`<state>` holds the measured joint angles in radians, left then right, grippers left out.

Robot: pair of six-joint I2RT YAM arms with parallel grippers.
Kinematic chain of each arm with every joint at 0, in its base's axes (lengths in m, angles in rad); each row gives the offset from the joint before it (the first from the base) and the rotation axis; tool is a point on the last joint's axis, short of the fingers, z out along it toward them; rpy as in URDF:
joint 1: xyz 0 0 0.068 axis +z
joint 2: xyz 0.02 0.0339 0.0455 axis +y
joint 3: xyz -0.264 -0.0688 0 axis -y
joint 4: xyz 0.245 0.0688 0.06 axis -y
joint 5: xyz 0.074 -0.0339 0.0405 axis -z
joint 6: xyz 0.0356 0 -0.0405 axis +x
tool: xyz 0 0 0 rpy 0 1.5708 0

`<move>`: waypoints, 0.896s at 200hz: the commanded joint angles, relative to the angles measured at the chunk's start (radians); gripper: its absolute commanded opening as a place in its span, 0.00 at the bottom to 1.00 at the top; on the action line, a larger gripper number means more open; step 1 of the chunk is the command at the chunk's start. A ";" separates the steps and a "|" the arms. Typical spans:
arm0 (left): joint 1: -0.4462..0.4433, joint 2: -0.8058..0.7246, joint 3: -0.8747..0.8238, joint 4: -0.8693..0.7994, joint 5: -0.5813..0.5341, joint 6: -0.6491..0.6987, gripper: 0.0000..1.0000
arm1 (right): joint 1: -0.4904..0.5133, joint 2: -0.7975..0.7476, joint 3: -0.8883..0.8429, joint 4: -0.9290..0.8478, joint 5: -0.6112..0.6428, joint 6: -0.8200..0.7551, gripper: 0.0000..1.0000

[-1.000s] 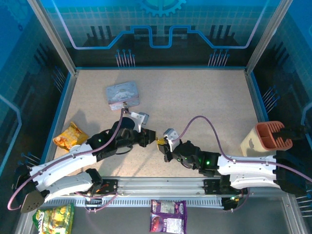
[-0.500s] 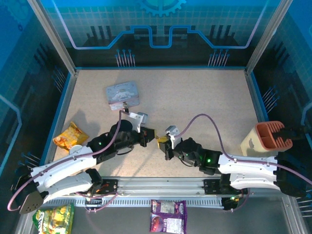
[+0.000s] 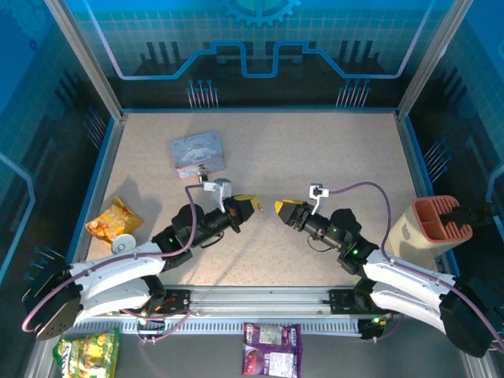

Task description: Unlock a padlock with a key

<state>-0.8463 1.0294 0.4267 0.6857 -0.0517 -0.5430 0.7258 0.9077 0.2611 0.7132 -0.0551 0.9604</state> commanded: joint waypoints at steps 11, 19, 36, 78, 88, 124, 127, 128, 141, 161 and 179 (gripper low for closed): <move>0.008 0.066 -0.008 0.289 0.052 -0.008 0.00 | -0.028 0.007 -0.008 0.239 -0.087 0.169 0.46; 0.009 0.079 0.002 0.298 0.061 -0.016 0.00 | -0.034 0.013 -0.011 0.267 -0.096 0.174 0.46; 0.008 0.100 0.009 0.320 0.076 -0.040 0.00 | -0.035 0.030 -0.010 0.304 -0.123 0.167 0.46; 0.007 0.114 0.013 0.348 0.085 -0.094 0.00 | -0.035 0.056 -0.014 0.326 -0.152 0.142 0.44; 0.008 0.115 0.011 0.351 0.088 -0.103 0.00 | -0.034 0.060 -0.008 0.326 -0.162 0.135 0.43; 0.008 0.114 0.010 0.359 0.088 -0.119 0.00 | -0.022 0.083 -0.005 0.344 -0.183 0.116 0.38; 0.007 0.114 0.011 0.359 0.089 -0.119 0.00 | -0.021 0.084 -0.005 0.347 -0.185 0.114 0.38; 0.007 0.114 0.012 0.359 0.090 -0.119 0.00 | -0.022 0.084 -0.005 0.348 -0.185 0.115 0.38; 0.007 0.114 0.017 0.357 0.096 -0.119 0.00 | -0.016 0.092 -0.005 0.367 -0.195 0.109 0.35; 0.008 0.116 0.018 0.356 0.095 -0.120 0.00 | -0.008 0.101 0.005 0.378 -0.214 0.100 0.32; 0.006 0.114 0.018 0.357 0.093 -0.121 0.00 | 0.002 0.106 0.010 0.373 -0.218 0.089 0.29</move>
<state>-0.8417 1.1439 0.4232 0.9867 0.0235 -0.6559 0.7097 1.0084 0.2565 1.0309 -0.2478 1.0805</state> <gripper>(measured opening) 0.052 0.303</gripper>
